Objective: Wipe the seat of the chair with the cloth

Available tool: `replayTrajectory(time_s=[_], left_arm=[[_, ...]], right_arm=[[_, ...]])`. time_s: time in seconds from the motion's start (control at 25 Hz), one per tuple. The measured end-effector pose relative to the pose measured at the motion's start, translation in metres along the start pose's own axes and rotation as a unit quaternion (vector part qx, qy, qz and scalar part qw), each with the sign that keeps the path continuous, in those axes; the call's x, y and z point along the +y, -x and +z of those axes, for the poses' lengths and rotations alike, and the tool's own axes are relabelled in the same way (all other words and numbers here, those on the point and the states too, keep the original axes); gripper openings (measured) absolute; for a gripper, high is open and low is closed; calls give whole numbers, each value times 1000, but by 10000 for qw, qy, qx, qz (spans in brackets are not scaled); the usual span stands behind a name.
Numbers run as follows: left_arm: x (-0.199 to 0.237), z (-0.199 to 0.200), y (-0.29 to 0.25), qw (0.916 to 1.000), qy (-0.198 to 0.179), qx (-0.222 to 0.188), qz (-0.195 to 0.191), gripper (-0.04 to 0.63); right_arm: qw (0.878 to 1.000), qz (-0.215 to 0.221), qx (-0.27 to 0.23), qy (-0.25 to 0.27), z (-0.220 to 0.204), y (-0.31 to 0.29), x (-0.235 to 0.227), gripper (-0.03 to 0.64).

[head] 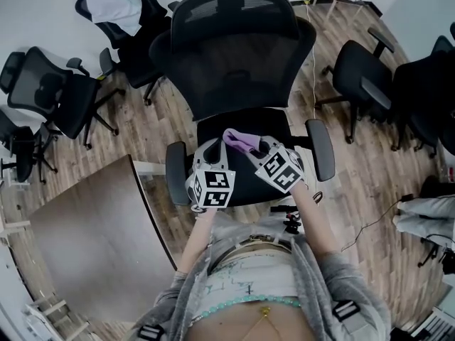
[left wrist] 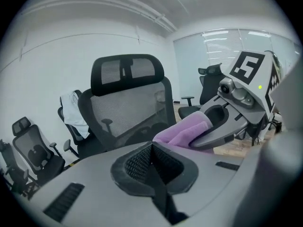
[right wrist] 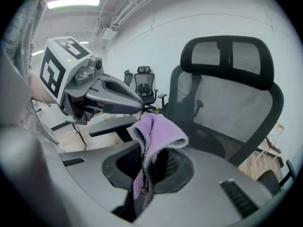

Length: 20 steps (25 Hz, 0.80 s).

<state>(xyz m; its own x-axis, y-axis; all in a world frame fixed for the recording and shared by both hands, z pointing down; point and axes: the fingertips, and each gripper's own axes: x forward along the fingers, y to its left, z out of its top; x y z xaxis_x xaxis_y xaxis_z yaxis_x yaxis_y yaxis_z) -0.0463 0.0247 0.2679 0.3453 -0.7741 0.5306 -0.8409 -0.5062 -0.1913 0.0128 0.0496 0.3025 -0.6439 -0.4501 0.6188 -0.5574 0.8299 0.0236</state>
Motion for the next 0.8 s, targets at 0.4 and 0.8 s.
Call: replayTrajectory(time_s=[0.4, 0.8], left_arm=[[-10, 69, 31, 9967, 62, -810, -53, -2], [-11, 134, 62, 9882, -6, -1529, -37, -2]], right_arm=[[9926, -676, -1005, 72, 67, 63, -16, 48], [9762, -1178, -1787, 344, 127, 125, -33, 48]])
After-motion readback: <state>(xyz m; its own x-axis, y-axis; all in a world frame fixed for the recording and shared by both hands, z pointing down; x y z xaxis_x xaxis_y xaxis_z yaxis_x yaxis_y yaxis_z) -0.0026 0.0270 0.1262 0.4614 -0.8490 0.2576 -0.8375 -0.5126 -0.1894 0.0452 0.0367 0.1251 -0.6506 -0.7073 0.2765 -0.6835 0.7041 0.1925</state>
